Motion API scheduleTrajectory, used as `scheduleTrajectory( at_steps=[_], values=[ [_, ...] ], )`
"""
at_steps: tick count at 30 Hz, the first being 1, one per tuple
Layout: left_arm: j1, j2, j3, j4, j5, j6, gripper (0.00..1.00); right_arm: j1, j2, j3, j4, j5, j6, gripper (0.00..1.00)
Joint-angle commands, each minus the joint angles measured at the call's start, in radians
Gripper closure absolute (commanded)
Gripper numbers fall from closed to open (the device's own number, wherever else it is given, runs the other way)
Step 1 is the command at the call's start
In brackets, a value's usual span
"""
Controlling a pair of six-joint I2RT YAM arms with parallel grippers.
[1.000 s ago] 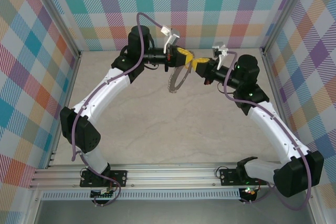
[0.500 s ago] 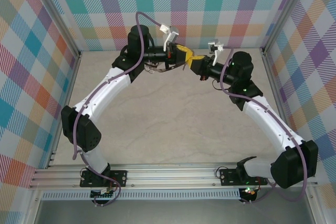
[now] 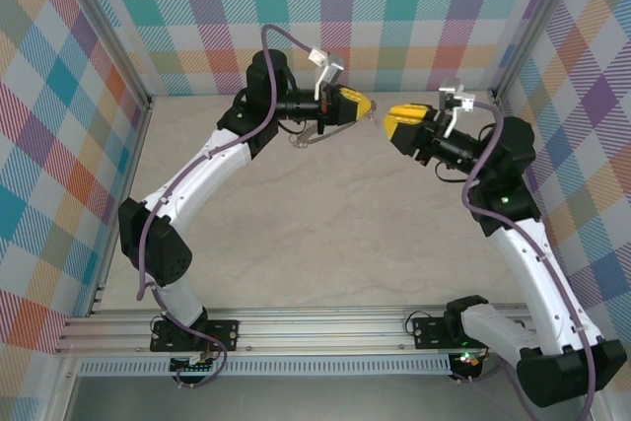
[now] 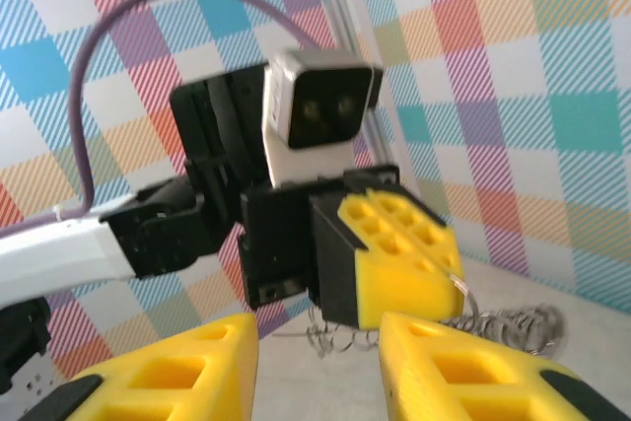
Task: Put the keys on the keyring
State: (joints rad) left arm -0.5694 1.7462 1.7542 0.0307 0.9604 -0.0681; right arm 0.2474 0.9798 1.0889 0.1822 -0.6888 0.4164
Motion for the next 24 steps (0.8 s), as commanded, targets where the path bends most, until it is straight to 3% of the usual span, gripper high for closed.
scheduleTrajectory(
  at_steps=[1,12,24],
  values=[
    [-0.004,-0.001,-0.012,0.058,0.024,-0.015,1.00,-0.017,0.025,-0.001,0.039,0.021,0.034,0.62],
    [-0.003,-0.011,-0.029,0.098,0.027,-0.039,1.00,-0.026,0.165,0.025,0.133,-0.061,0.077,0.71],
    [0.002,-0.011,-0.050,0.170,0.050,-0.090,1.00,-0.061,0.172,-0.037,0.296,-0.133,0.204,0.82]
  ],
)
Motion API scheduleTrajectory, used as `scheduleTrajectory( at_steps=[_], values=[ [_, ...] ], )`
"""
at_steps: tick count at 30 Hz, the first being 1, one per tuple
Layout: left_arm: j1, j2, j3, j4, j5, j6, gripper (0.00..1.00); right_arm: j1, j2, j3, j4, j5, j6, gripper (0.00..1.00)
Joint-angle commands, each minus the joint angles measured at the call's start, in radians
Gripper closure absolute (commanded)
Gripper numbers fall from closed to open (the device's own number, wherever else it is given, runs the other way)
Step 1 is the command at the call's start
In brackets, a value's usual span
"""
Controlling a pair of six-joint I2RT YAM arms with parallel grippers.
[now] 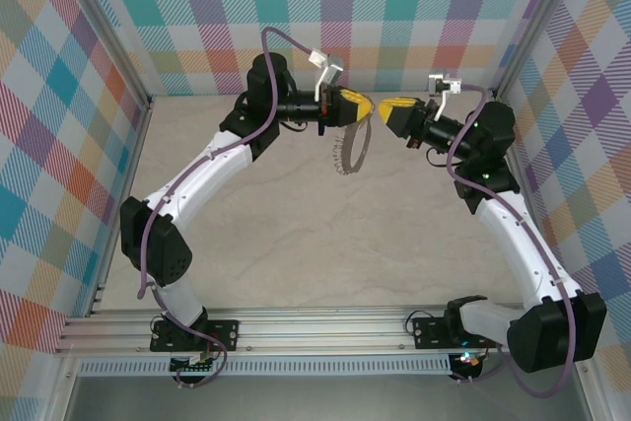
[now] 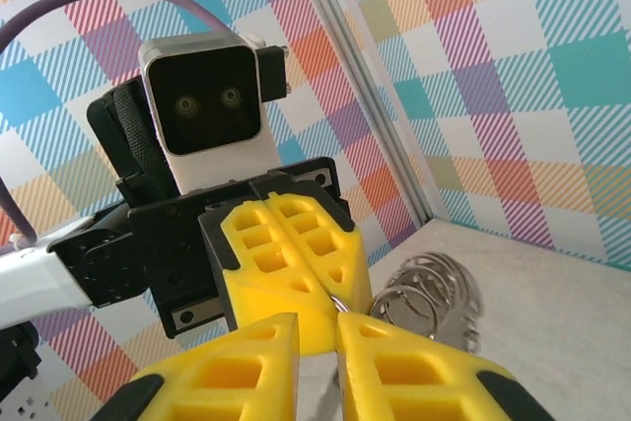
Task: Put the keys on the keyring
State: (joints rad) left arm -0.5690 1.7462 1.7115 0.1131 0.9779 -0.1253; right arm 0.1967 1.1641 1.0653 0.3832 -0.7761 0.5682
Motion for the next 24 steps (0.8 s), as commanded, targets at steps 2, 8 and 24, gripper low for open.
scheduleTrajectory(
  at_steps=[2,8,24],
  values=[
    [0.003,-0.008,-0.010,0.108,0.044,-0.047,1.00,-0.014,-0.005,-0.016,0.123,-0.068,0.077,0.84],
    [0.004,-0.004,-0.013,0.144,0.053,-0.078,1.00,-0.019,0.024,-0.013,0.199,-0.135,0.141,0.81],
    [0.005,-0.002,-0.015,0.155,0.056,-0.087,1.00,-0.020,0.101,-0.022,0.376,-0.199,0.282,0.77]
  ],
)
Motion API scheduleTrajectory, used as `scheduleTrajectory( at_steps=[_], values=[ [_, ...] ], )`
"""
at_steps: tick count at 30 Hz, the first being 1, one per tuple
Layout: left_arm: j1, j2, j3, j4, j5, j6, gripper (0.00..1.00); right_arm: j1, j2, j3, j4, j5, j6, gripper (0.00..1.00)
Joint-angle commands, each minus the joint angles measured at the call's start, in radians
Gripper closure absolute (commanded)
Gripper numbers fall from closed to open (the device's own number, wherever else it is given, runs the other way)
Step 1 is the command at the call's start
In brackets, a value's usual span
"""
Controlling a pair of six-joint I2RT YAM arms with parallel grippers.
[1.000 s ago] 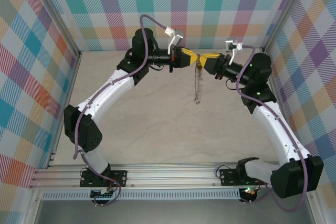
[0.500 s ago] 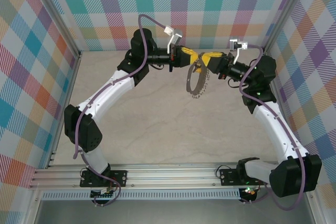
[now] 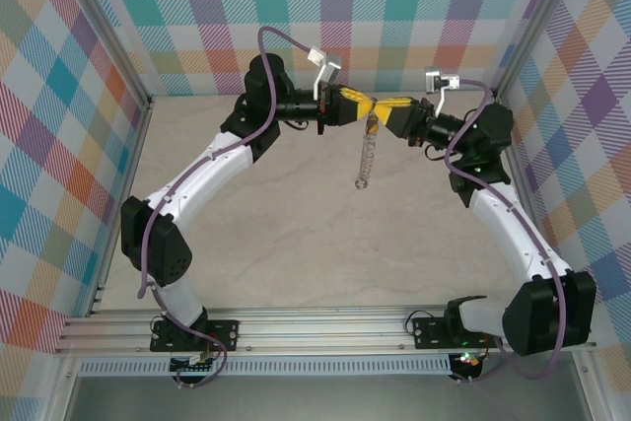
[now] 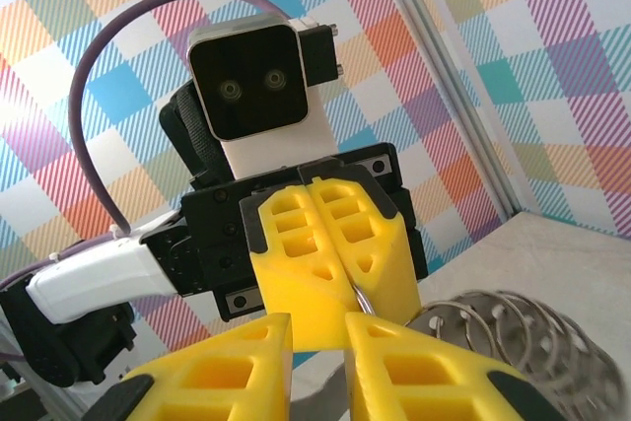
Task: Put the keys on the keyring
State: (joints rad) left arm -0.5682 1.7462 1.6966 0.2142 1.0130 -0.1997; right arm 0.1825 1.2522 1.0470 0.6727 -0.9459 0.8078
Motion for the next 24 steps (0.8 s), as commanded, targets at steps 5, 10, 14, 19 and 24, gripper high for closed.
scheduleTrajectory(
  at_steps=[5,10,14,19,24],
  values=[
    [0.004,-0.001,0.000,0.054,0.024,-0.012,1.00,-0.007,0.021,-0.008,0.093,-0.021,0.044,0.71],
    [0.004,-0.002,-0.001,0.051,0.025,-0.009,1.00,-0.013,0.014,-0.016,0.085,0.000,0.037,0.70],
    [0.004,-0.004,0.000,0.048,0.025,-0.007,1.00,-0.049,-0.015,-0.034,0.064,0.028,0.030,0.69],
    [0.004,-0.002,0.001,0.051,0.025,-0.009,1.00,-0.058,-0.014,-0.041,0.070,0.026,0.044,0.69],
    [0.004,-0.001,0.003,0.051,0.026,-0.010,1.00,-0.056,0.012,-0.035,0.127,0.008,0.087,0.68]
  ],
)
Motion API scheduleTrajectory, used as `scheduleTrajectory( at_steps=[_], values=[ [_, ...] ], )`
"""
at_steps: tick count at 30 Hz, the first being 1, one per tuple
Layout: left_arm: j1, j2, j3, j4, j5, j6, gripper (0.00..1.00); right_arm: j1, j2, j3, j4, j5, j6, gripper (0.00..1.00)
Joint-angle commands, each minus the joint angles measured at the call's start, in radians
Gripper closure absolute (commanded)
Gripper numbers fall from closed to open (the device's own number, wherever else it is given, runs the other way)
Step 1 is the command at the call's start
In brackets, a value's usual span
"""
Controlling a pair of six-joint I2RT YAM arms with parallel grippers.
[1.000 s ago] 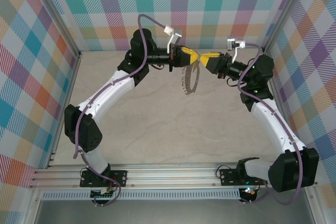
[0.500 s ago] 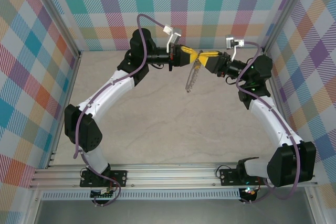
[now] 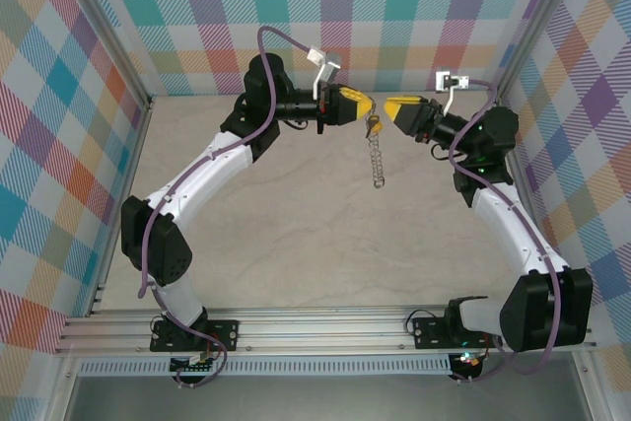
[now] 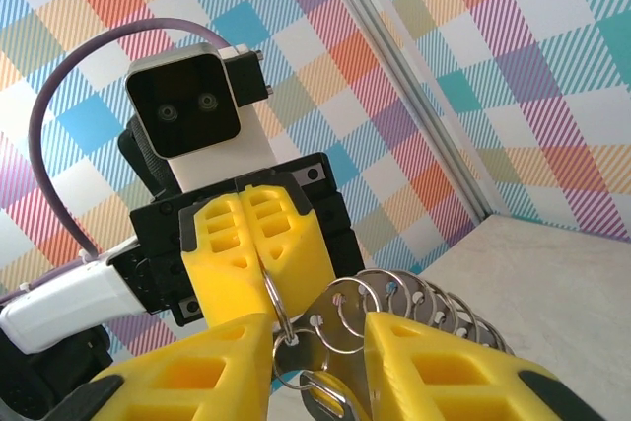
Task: Put the keys on the keyring
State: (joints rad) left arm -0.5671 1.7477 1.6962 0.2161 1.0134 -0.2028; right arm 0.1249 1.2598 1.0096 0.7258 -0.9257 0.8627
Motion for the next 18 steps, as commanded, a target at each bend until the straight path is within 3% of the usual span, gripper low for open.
scheduleTrajectory(
  at_steps=[1,18],
  values=[
    [0.003,-0.001,0.003,0.050,0.026,-0.007,1.00,0.004,0.007,0.001,0.086,-0.013,0.039,0.67],
    [0.003,0.006,0.008,0.052,0.027,-0.012,1.00,0.069,0.062,0.029,0.123,-0.007,0.047,0.68]
  ],
)
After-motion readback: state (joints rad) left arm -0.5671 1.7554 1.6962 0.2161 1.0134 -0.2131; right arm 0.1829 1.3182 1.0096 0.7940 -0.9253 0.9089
